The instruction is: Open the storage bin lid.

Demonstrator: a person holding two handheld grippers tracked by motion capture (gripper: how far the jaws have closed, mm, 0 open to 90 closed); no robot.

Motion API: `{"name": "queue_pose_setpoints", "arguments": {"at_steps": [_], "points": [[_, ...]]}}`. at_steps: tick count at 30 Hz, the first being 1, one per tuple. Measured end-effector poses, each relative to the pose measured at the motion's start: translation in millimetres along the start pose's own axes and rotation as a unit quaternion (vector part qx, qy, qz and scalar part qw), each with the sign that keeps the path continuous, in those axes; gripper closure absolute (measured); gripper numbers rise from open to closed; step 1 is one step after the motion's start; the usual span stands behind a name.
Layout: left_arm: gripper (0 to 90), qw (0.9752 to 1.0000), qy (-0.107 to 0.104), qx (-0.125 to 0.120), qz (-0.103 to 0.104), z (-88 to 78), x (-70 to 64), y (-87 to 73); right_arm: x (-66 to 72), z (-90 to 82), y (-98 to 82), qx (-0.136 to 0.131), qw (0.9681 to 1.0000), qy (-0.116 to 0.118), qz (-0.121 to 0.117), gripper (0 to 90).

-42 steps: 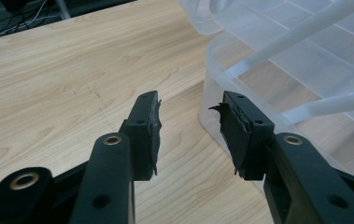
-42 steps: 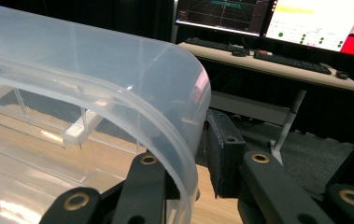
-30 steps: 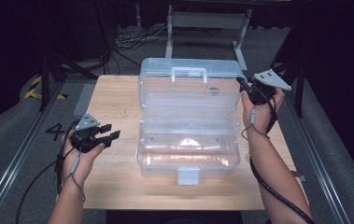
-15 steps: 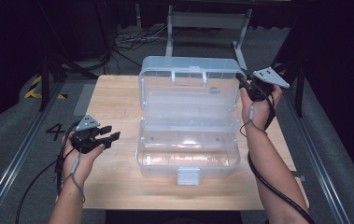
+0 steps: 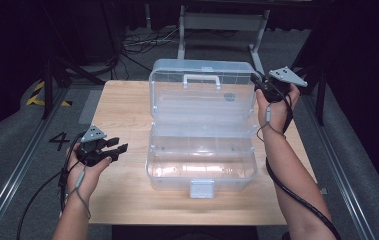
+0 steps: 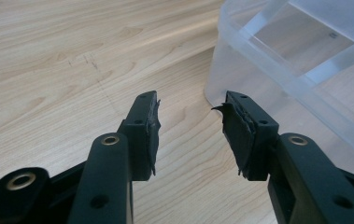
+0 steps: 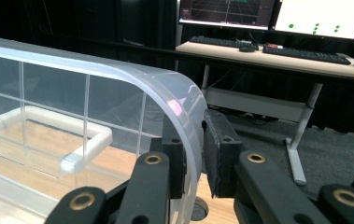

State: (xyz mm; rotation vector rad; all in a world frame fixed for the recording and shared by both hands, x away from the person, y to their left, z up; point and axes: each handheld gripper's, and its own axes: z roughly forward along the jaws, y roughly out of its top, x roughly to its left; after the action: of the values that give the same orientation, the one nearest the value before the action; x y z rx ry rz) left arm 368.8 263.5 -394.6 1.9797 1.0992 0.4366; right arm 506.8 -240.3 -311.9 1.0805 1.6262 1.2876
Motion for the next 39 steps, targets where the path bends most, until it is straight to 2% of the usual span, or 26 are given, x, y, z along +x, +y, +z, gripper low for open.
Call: {"name": "queue_pose_setpoints", "arguments": {"at_steps": [13, 23, 32, 39], "points": [[55.5, 0.9998, 0.011, 0.012, -0.006, 0.3, 4.8, -6.8, -5.4, 20.5, 0.5, 0.026, 0.9997, 0.000, 0.004, 81.1], [55.5, 0.9997, 0.008, 0.018, -0.012, 2.6, 6.3, -9.9, -9.7, 34.5, 0.1, 0.045, 0.9990, 0.002, 0.000, 81.9], [55.5, 0.9996, 0.009, 0.021, -0.015, 3.0, 7.7, -11.5, -12.6, 47.7, -5.4, 0.048, 0.9988, 0.004, -0.008, 82.7], [55.5, 0.9996, 0.010, 0.019, -0.017, 2.4, 8.0, -12.4, -14.3, 51.7, -8.7, 0.044, 0.9989, 0.007, -0.013, 82.9]]}}
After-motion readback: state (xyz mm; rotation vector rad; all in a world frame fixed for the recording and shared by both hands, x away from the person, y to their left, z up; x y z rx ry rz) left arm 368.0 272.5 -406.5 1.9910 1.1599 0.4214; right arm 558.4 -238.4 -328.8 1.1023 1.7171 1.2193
